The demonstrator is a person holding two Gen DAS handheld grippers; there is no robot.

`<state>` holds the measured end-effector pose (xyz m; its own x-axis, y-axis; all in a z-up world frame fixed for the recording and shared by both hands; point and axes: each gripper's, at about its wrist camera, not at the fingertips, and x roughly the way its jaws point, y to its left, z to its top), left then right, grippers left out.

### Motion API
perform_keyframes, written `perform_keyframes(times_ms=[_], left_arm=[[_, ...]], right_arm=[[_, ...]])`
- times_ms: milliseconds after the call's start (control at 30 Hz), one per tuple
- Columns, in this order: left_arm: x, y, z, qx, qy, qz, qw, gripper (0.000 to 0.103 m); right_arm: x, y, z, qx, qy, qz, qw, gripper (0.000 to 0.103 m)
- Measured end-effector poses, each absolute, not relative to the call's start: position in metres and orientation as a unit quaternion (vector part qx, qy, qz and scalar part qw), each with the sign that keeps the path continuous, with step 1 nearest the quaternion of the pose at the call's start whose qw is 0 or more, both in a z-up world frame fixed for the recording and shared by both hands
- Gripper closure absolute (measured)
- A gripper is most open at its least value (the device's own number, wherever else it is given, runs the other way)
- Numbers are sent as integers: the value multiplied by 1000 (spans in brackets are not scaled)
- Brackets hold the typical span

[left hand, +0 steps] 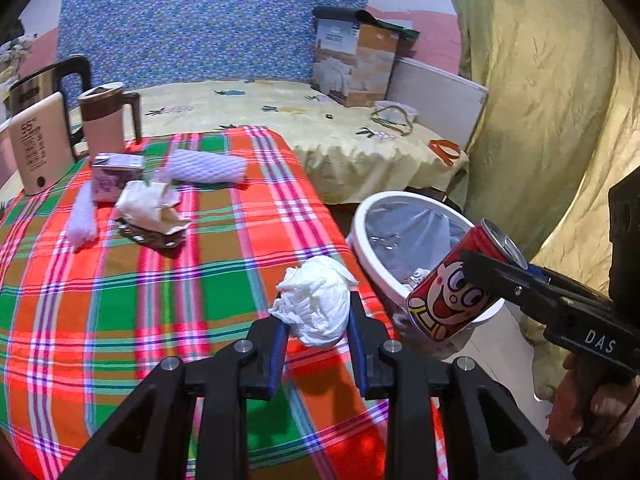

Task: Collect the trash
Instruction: 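Carry the red can and tissue over the white bin with both tools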

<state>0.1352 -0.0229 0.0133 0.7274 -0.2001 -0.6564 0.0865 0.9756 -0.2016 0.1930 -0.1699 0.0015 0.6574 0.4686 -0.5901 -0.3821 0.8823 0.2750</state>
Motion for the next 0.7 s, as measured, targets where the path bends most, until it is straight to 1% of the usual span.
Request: perform_keyframes(times_ms=[700], left_arm=[[176,-86,13,-48,370,-140,917,75]], right_arm=[[207,-241,-7,106,336,158,923,47]])
